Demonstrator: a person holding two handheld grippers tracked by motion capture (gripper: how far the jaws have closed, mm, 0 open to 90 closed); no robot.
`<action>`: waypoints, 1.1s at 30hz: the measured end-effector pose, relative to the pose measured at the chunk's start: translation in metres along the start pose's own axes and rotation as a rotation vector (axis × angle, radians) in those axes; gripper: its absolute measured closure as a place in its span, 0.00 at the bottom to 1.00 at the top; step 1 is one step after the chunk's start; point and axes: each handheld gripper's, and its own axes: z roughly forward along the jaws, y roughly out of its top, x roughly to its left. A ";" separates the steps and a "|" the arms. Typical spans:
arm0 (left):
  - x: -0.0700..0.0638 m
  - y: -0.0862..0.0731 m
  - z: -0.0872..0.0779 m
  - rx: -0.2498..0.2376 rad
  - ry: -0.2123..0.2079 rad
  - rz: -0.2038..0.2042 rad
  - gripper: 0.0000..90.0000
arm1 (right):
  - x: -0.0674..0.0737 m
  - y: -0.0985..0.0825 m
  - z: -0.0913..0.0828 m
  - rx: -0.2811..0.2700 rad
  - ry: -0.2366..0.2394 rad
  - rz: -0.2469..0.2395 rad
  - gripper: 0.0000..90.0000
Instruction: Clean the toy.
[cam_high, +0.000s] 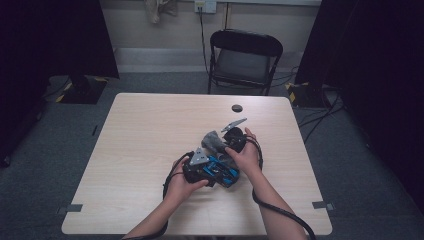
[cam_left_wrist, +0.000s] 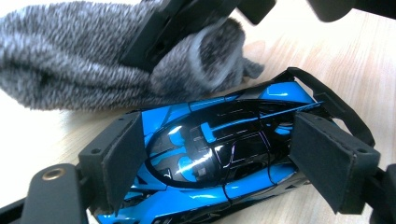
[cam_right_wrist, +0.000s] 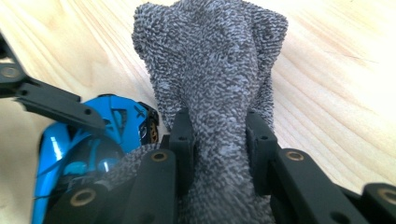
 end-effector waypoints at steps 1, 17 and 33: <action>0.000 0.000 0.000 0.002 -0.001 0.002 0.20 | 0.000 0.000 0.003 0.008 0.000 -0.009 0.78; 0.000 0.000 0.000 0.002 -0.003 0.005 0.20 | 0.007 -0.009 0.011 0.006 0.049 -0.037 0.79; 0.000 0.000 0.000 -0.004 -0.002 0.000 0.20 | 0.003 -0.021 -0.004 0.021 0.073 -0.058 0.79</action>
